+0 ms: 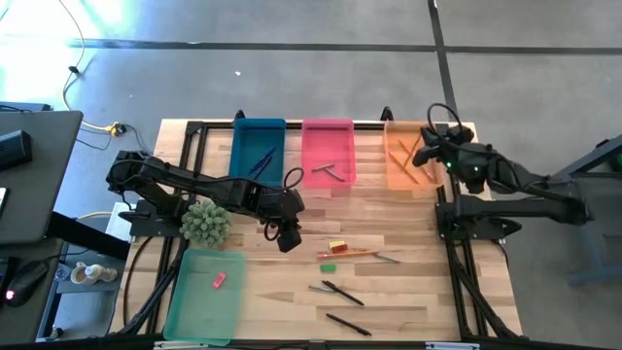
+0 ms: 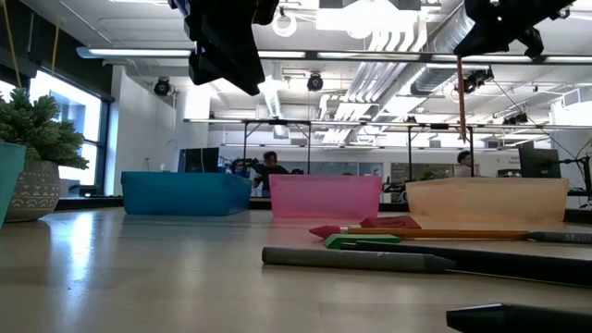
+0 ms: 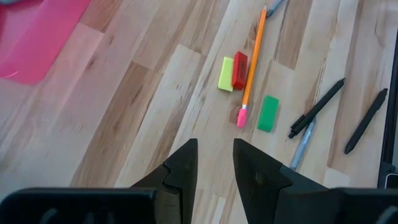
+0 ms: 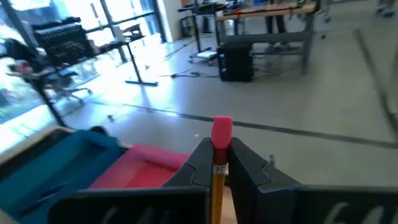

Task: Sort crayons/erasers/pens/pencils in bins
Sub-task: Put the orange pencil into the orange bin

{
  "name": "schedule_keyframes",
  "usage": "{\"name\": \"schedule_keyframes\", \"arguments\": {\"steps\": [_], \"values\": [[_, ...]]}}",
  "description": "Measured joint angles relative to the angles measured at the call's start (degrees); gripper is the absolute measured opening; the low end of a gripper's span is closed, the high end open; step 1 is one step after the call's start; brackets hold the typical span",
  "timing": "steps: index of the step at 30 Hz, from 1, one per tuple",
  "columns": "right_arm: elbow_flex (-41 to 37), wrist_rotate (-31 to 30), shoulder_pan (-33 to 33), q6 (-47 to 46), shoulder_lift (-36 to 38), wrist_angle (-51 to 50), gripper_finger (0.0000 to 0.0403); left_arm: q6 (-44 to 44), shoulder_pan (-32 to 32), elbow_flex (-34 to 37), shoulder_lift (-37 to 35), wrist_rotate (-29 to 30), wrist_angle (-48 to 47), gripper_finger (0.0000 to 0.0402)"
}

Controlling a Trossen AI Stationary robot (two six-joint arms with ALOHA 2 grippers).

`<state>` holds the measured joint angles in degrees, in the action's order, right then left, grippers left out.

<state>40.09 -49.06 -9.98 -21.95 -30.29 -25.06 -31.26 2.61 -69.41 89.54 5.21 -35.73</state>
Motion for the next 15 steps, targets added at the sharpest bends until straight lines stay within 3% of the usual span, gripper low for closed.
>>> {"name": "schedule_keyframes", "arguments": {"steps": [9, 15], "values": [[4.2, 5.9, -12.5, 9.4, -7.5, -4.5, 0.0009, 1.9, -0.4, 0.0, 0.0, -0.2, 0.0, 0.0090], [5.2, 15.5, -21.9, 9.4, -14.6, -8.6, 0.0009, 1.9, -1.1, 0.0, 0.0, -0.2, 0.0, 0.0090]]}}
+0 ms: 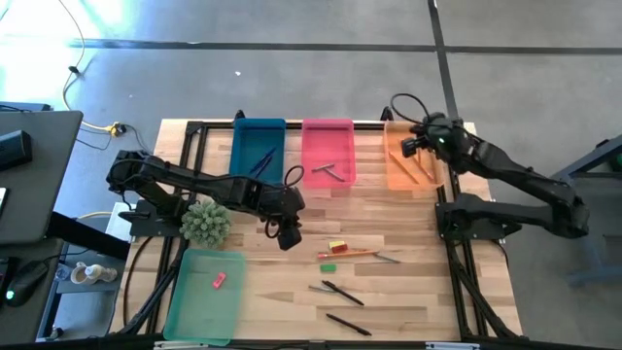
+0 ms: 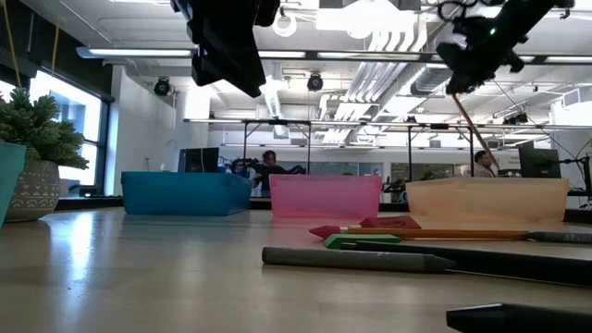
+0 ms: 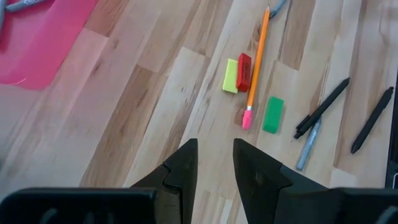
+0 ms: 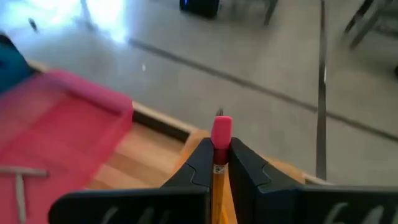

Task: Sort crayons/erasers/pens/pencils in bins
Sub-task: Put the orange pencil into the orange bin

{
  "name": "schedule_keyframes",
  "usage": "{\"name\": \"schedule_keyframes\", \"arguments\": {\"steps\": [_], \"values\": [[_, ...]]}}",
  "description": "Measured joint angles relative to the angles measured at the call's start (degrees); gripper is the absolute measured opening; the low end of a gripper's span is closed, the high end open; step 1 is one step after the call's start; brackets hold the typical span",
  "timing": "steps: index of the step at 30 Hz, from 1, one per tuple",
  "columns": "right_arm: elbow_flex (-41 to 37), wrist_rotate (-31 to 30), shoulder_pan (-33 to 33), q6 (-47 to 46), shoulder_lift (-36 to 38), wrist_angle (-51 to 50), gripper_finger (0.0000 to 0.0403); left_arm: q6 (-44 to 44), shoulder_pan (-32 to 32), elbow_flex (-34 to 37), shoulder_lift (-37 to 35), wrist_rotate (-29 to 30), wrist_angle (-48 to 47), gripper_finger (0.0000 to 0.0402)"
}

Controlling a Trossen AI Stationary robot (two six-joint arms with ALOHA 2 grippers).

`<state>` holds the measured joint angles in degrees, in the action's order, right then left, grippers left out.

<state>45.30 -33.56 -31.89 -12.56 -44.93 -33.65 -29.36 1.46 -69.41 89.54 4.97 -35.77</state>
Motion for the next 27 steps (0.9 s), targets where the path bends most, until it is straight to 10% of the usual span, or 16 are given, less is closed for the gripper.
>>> {"name": "schedule_keyframes", "arguments": {"steps": [27], "values": [[0.0, 10.8, -14.3, 1.1, -24.6, -1.4, 0.0009, 0.0, 0.0, 0.0, 0.0, 1.8, 0.0, 0.0091]]}}
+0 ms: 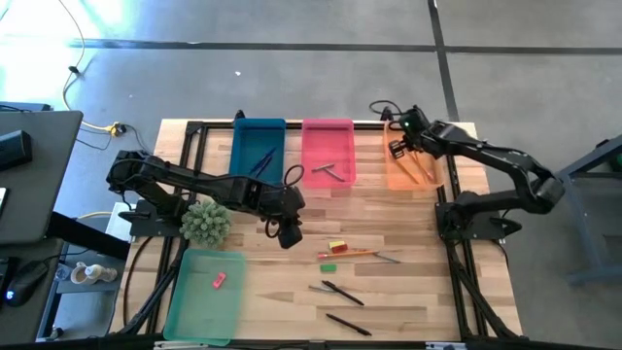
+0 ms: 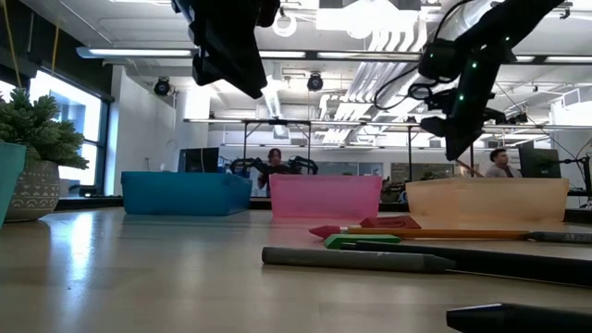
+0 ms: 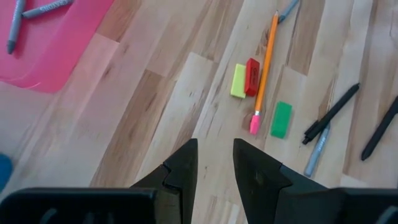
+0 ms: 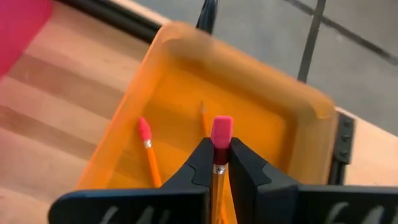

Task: Sort crayons/erasers/pens/pencils in bins
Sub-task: Put the orange pencil into the orange bin, then put the green eraser into the green bin

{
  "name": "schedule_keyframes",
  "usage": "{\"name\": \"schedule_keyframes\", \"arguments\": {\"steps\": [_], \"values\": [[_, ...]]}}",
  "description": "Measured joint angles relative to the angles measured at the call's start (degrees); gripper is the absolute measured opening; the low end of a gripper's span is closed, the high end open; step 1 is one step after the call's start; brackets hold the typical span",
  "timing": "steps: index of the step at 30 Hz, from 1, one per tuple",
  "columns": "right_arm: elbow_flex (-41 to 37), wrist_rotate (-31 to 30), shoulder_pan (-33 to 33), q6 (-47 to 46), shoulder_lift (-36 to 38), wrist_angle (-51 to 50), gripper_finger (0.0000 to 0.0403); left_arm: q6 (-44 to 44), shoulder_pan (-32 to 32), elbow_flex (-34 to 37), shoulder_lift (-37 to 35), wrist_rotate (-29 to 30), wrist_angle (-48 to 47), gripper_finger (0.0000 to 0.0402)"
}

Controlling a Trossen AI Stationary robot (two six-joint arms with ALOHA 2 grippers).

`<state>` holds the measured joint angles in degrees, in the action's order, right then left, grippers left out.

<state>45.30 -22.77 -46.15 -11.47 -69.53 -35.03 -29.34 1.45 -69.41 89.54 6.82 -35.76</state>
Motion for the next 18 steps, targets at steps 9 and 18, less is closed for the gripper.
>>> {"name": "schedule_keyframes", "arguments": {"steps": [9, 18], "values": [[0.0, 3.9, 0.0, -0.5, -3.1, 0.1, 0.0062, 1.7, 0.0, 0.0, 0.0, 0.9, 0.0, 0.0123], [0.0, 6.5, 0.0, -3.0, -0.3, -1.9, 0.0125, 1.4, 0.0, 0.0, 0.0, 4.1, 0.3, 0.0183]]}}
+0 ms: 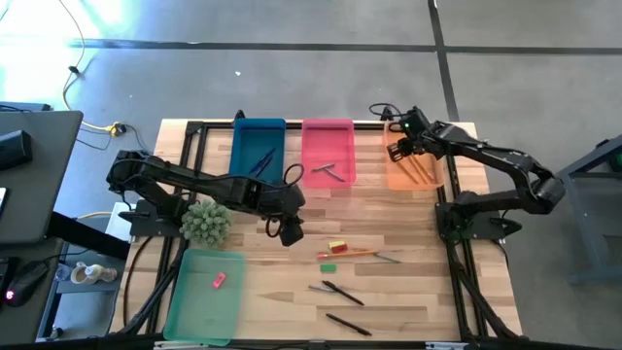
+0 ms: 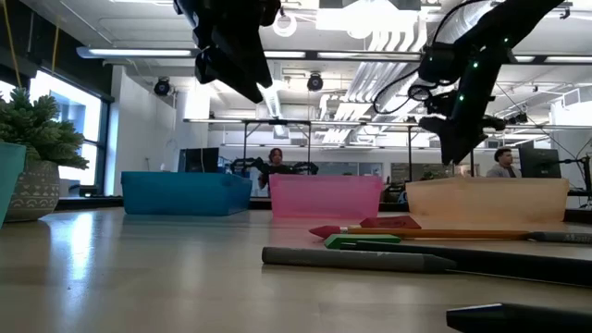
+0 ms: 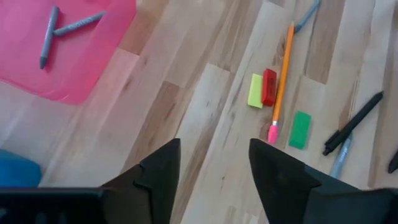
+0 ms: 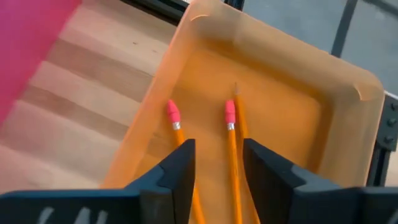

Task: Sort crayons/erasers/pens/pencils in bins
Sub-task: Put the green eraser into the green bin

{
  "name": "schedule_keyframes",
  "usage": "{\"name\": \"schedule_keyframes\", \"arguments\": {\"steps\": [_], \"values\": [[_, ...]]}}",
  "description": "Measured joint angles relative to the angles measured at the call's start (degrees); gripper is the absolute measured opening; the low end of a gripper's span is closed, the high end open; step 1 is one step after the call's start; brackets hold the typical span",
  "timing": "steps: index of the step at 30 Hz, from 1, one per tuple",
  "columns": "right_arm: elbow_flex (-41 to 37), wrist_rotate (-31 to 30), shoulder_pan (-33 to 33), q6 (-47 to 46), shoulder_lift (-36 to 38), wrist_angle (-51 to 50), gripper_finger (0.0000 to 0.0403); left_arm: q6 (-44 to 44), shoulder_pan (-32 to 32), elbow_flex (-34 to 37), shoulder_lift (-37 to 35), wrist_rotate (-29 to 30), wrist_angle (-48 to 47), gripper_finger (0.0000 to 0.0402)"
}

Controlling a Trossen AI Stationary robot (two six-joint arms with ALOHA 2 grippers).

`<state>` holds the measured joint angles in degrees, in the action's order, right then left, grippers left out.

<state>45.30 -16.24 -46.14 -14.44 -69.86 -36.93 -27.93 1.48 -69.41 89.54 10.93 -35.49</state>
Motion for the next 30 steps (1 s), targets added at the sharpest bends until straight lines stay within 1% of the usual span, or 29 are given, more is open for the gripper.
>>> {"name": "schedule_keyframes", "arguments": {"steps": [4, 7, 10, 13, 18, 22, 27, 30], "values": [[0.0, 2.5, 0.1, -1.9, 4.6, -2.5, 0.0128, 0.0, 0.0, 0.0, 0.0, 0.0, 2.4, 0.0204], [0.0, 5.4, 1.3, -2.7, 9.1, -4.0, 0.0129, 2.7, 0.0, 0.0, 0.0, 0.0, 6.1, 0.0208], [0.0, 8.0, 3.8, -4.9, 13.8, -4.4, 0.0129, 5.5, 0.0, -0.4, 0.0, 0.0, 9.0, 0.0209], [0.0, 9.3, 7.1, -8.1, 17.9, -4.4, 0.0129, 7.8, 0.0, -1.8, 0.0, 0.0, 10.0, 0.0209], [0.0, 9.4, 13.8, -13.1, 22.7, -4.4, 0.0129, 12.5, 0.0, -4.9, 0.0, 1.7, 9.9, 0.0209], [0.0, 8.7, 18.8, -16.7, 24.4, -4.4, 0.0129, 15.0, 0.0, -7.9, 0.0, 3.2, 9.9, 0.0209], [0.0, 7.1, 24.7, -20.3, 24.6, -3.7, 0.0129, 15.7, 0.0, -9.8, 0.0, 4.7, 9.8, 0.0209], [0.0, 5.3, 28.0, -22.0, 24.6, -3.0, 0.0129, 14.4, 0.0, -9.8, 0.1, 4.7, 9.4, 0.0209]]}}
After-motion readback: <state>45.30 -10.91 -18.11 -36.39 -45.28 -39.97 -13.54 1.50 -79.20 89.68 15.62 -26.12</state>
